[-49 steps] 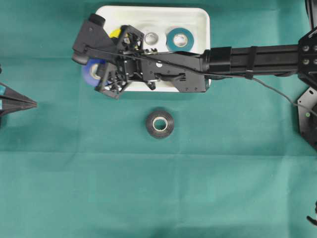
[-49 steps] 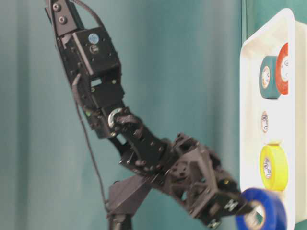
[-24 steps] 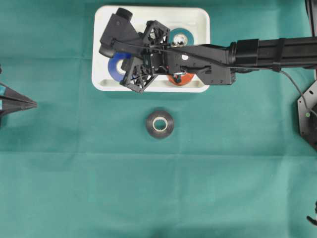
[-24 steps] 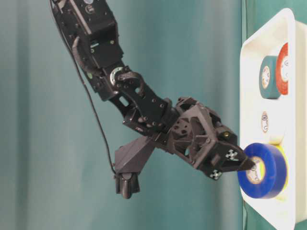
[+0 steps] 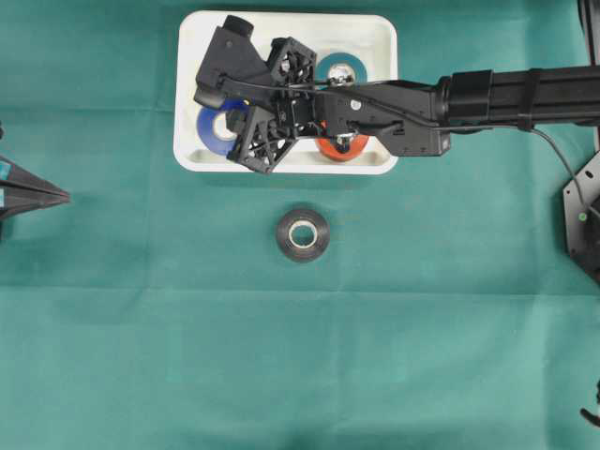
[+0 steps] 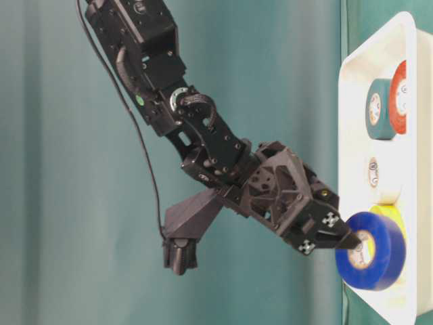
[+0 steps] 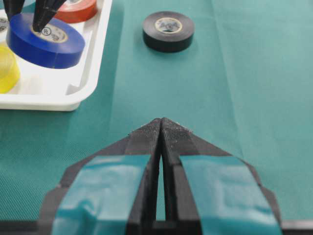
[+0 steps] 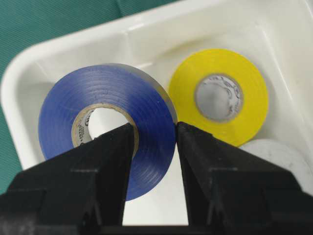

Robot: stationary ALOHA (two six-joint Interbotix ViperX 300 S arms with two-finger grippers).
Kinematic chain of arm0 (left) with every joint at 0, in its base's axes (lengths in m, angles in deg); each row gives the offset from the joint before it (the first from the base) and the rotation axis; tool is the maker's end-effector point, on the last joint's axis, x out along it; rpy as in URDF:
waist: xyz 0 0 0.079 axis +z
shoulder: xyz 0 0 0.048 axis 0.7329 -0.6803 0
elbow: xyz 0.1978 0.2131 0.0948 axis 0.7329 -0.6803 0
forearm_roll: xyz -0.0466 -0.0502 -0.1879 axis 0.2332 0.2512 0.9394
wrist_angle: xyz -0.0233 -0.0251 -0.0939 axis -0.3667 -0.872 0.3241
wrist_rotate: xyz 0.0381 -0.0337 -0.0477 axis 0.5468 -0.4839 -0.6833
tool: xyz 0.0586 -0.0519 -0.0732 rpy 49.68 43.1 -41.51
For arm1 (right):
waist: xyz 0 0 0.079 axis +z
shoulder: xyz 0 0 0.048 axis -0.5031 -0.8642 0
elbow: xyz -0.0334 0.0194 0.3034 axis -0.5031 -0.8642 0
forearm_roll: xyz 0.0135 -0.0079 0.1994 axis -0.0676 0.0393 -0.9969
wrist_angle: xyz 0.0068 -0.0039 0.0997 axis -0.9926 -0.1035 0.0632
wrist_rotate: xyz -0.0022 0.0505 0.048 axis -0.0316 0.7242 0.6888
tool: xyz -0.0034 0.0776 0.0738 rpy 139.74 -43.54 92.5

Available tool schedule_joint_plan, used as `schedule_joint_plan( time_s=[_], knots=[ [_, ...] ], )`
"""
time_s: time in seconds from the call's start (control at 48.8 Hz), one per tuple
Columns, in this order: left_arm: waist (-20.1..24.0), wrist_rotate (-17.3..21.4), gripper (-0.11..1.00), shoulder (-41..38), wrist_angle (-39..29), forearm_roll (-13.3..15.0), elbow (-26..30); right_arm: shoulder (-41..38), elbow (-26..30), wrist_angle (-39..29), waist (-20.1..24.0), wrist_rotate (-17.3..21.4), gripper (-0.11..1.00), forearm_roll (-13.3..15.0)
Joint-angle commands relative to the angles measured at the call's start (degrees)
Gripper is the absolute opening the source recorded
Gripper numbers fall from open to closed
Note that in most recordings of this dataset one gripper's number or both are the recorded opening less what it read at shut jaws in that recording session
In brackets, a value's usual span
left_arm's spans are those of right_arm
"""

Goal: Put the tape into the white case with the right arm.
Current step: 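Carry the blue roll into the tray's lower-left area and lower it, then open the right gripper and withdraw it to the right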

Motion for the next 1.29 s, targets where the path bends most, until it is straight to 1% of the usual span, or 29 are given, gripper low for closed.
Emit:
schedule_joint_plan(
  time_s=[0.0, 0.041, 0.062, 0.123, 0.185, 0.308, 0.328, 0.41, 0.533, 0.615, 0.82, 1.066, 1.271],
  knots=[
    [0.09, 0.0, 0.0, -0.44, 0.62, 0.09, 0.53, 1.93, 0.44, 0.35, 0.0, 0.18, 0.01, 0.18],
    [0.09, 0.0, 0.0, -0.44, 0.53, 0.09, 0.62, 1.93, 0.35, 0.35, 0.0, 0.18, 0.02, 0.35],
    [0.09, 0.0, 0.0, -0.44, 0.53, 0.09, 0.62, 1.93, 0.18, 0.35, 0.0, 0.18, 0.05, 0.35],
    [0.09, 0.0, 0.0, -0.44, 0.62, 0.09, 0.62, 1.93, 0.18, 0.35, 0.0, 0.09, 0.16, 0.53],
    [0.09, 0.0, 0.0, -0.44, 0.53, 0.09, 0.62, 2.02, 0.0, 0.62, 0.0, -0.26, 0.31, 0.53],
    [0.09, 0.0, 0.0, -0.44, 0.53, 0.09, 0.62, 2.2, -0.26, 0.7, 0.18, -0.26, 0.68, 0.53],
    [0.09, 0.0, 0.0, -0.44, 0.62, 0.09, 0.62, 2.37, -0.35, 0.79, 0.26, -0.26, 0.68, 0.53],
    [0.09, 0.0, 0.0, -0.44, 0.62, 0.09, 0.53, 2.9, -0.97, 0.88, 0.26, -0.26, 0.57, 0.53],
    [0.09, 0.0, 0.0, -0.44, 0.62, 0.09, 0.53, 4.92, -2.81, 0.88, 0.26, -0.26, 0.56, 0.53],
    [0.18, 0.0, 0.0, -0.44, 0.53, 0.09, 0.53, 7.21, -5.1, 0.88, 0.35, -0.26, 0.56, 0.53],
    [0.09, 0.0, 0.0, -0.44, 0.53, 0.09, 0.62, 14.77, -14.33, 1.76, 0.44, -0.35, 0.56, 0.53],
    [0.09, 0.0, 0.0, -0.44, 0.53, 0.09, 0.62, 22.85, -26.37, 8.26, 0.44, -0.26, 0.56, 0.53],
    [0.09, 0.0, 0.0, -0.44, 0.62, 0.09, 0.62, 30.15, -35.68, 10.99, 0.26, -0.26, 0.56, 0.53]
  ],
)
